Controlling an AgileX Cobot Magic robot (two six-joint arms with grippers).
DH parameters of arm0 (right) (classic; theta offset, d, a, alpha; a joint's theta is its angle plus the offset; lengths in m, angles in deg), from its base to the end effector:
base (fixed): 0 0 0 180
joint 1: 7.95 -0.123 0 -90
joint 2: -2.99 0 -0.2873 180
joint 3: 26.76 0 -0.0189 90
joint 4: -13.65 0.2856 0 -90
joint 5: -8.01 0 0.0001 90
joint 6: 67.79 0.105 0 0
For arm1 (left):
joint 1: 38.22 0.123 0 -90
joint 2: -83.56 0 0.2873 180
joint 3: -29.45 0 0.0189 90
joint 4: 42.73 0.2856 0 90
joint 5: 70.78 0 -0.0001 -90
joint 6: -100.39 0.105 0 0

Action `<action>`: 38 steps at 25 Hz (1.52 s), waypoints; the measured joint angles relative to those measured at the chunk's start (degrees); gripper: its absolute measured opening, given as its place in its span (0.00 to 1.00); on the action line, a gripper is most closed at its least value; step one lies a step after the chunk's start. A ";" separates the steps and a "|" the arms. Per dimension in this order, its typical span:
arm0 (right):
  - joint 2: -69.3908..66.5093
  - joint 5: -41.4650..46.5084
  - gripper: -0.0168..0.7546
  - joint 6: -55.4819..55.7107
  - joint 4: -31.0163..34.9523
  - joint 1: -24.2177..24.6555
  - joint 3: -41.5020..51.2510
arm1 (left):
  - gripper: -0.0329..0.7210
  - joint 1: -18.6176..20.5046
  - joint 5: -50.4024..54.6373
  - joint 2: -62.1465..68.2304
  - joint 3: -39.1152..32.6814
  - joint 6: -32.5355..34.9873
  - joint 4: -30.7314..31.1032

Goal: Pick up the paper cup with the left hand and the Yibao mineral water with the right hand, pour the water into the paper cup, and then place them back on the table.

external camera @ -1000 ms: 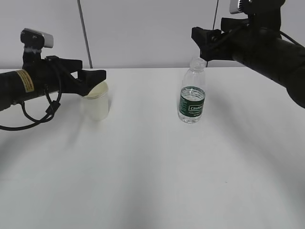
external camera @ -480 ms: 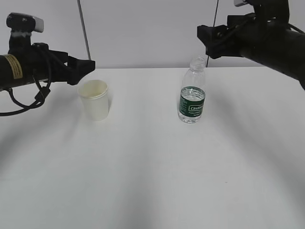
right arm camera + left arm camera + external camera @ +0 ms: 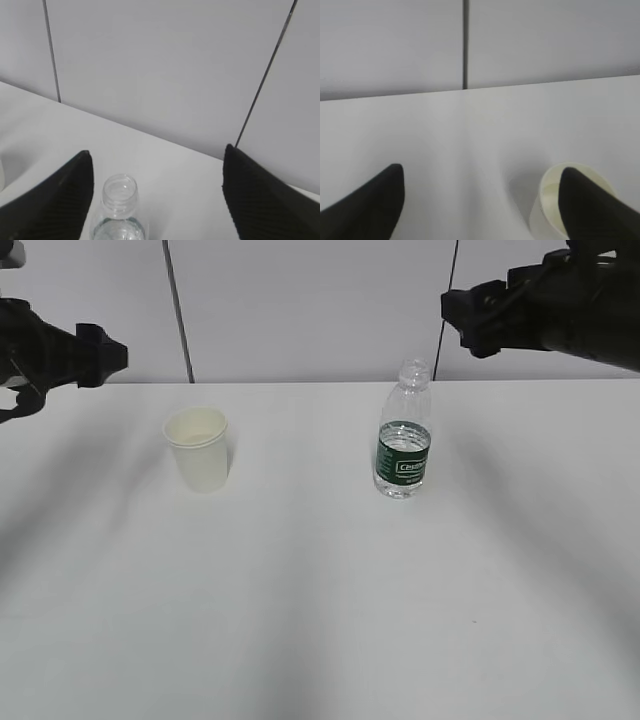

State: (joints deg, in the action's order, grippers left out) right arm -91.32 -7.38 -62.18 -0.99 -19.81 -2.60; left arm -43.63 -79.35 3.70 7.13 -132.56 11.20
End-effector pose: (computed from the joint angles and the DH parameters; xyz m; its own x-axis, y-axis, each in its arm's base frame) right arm 0.3739 0.0857 0.2653 -0.1870 -0.1904 -0.9637 -0.2999 0.9453 -0.1286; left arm 0.3913 -0.0497 0.2205 -0.4556 0.0549 -0.8885 0.2054 0.9776 -0.0450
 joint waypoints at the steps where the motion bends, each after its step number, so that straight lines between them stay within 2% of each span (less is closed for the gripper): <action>1: 0.61 1.83 0.79 0.00 0.00 0.00 0.00 | 0.80 -0.31 2.31 -0.80 -0.02 -0.21 -0.15; 6: 3.55 11.11 0.79 0.10 0.00 0.00 0.00 | 0.74 -2.44 14.81 -4.62 -0.09 -0.54 -2.66; 12: 7.44 23.86 0.79 0.31 2.06 0.00 0.00 | 0.64 -4.68 27.57 -6.46 -0.14 -0.32 -9.07; 17: 11.07 34.99 0.79 0.31 6.18 0.00 0.00 | 0.57 -6.10 36.86 -7.96 -0.14 10.47 -22.37; 22: 14.87 42.56 0.78 0.31 8.14 0.00 0.00 | 0.55 -6.10 45.07 -9.92 -0.14 20.75 -33.38; 34: 21.98 59.04 0.78 0.39 12.07 0.00 0.00 | 0.53 -6.10 66.29 -12.72 1.21 36.46 -46.43; 38: 23.44 63.81 0.78 0.44 13.73 0.00 0.00 | 0.53 -6.10 70.66 -12.92 1.45 39.12 -49.44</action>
State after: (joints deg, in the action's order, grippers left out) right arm -67.89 56.43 -61.74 12.74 -19.81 -2.60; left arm -49.73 -8.69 -9.22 8.59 -93.44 -38.25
